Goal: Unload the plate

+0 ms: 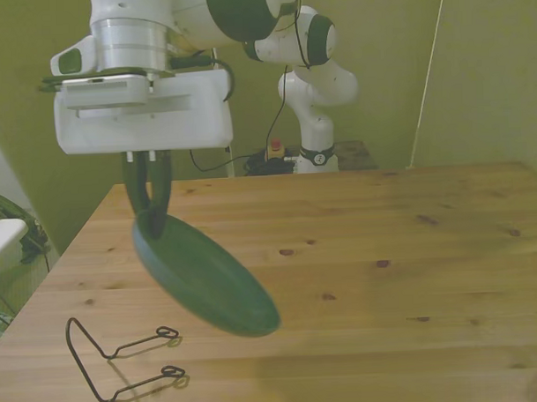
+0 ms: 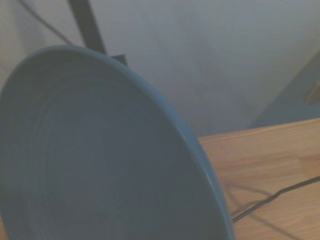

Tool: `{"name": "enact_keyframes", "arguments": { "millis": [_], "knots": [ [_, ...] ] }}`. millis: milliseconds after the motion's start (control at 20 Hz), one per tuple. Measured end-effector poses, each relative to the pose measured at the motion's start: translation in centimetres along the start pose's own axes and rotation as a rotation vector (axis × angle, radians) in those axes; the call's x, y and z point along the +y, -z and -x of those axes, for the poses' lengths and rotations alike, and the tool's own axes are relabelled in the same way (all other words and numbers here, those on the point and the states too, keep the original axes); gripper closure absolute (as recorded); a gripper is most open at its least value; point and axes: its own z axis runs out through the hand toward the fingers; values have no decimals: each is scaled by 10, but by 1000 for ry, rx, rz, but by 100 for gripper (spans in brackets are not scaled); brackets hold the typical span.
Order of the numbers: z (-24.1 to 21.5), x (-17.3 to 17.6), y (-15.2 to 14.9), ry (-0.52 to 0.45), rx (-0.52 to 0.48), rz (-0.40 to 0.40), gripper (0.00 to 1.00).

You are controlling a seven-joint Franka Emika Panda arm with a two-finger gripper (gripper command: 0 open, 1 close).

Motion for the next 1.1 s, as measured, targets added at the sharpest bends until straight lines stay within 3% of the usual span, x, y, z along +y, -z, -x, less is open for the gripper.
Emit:
{"name": "enact_keyframes", "arguments": {
  "millis": [300, 500, 800, 1100],
  "knots": [
    [50, -23, -18, 38, -199, 29, 100],
    [82, -21, -48, 56, -311, 72, 100],
    [104, 29, -97, 65, -467, 145, 100],
    [91, 91, -113, 71, -547, 151, 100]
  ]
}}
